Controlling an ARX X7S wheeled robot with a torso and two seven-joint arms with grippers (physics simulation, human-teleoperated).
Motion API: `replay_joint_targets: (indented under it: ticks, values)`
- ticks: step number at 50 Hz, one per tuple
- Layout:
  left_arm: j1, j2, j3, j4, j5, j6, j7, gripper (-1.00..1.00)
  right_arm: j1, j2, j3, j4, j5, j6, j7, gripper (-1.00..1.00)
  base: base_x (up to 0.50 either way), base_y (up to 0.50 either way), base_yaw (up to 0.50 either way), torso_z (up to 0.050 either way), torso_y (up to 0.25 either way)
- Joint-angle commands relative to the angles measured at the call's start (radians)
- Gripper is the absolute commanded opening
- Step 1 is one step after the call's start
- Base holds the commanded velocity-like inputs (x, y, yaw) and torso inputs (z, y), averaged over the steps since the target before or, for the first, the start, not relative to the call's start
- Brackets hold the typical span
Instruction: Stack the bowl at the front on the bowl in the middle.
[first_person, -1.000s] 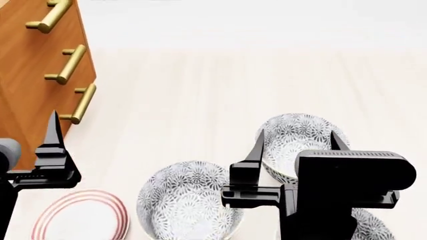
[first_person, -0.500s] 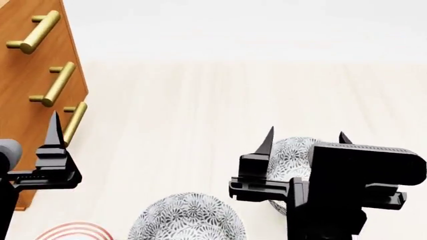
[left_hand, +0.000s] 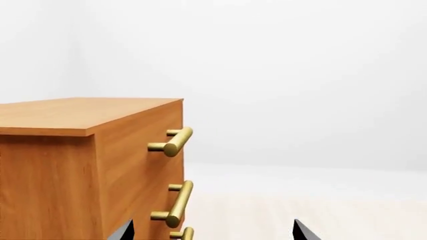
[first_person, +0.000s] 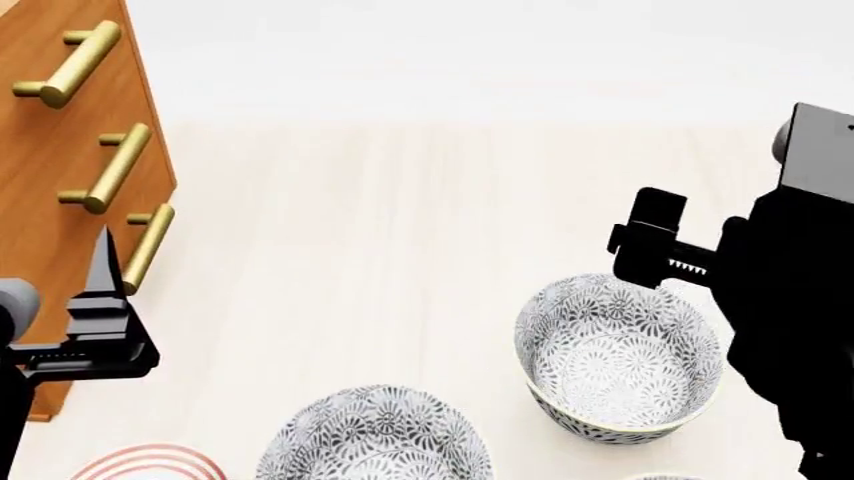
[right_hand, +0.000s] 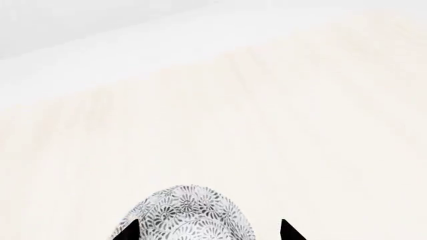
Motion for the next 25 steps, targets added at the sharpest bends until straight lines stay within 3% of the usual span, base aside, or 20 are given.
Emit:
replay_joint_targets:
  ticks: [1, 25]
  values:
    - [-0.003, -0.004, -0.002, -0.005, -0.009, 0.002, -0.005, 1.0, 0.15, 0.055, 0.024, 0.316, -0.006, 0.043, -0.012, 1.0, 0.0, 0.0, 0.0, 0.0, 0.0]
    - [-0.001, -0.015, 0.004, -0.029, -0.018, 0.015, -0.013, 1.0, 0.145, 0.136, 0.069, 0.513, -0.034, -0.083, -0.018, 1.0, 0.0, 0.0, 0.0, 0.0, 0.0]
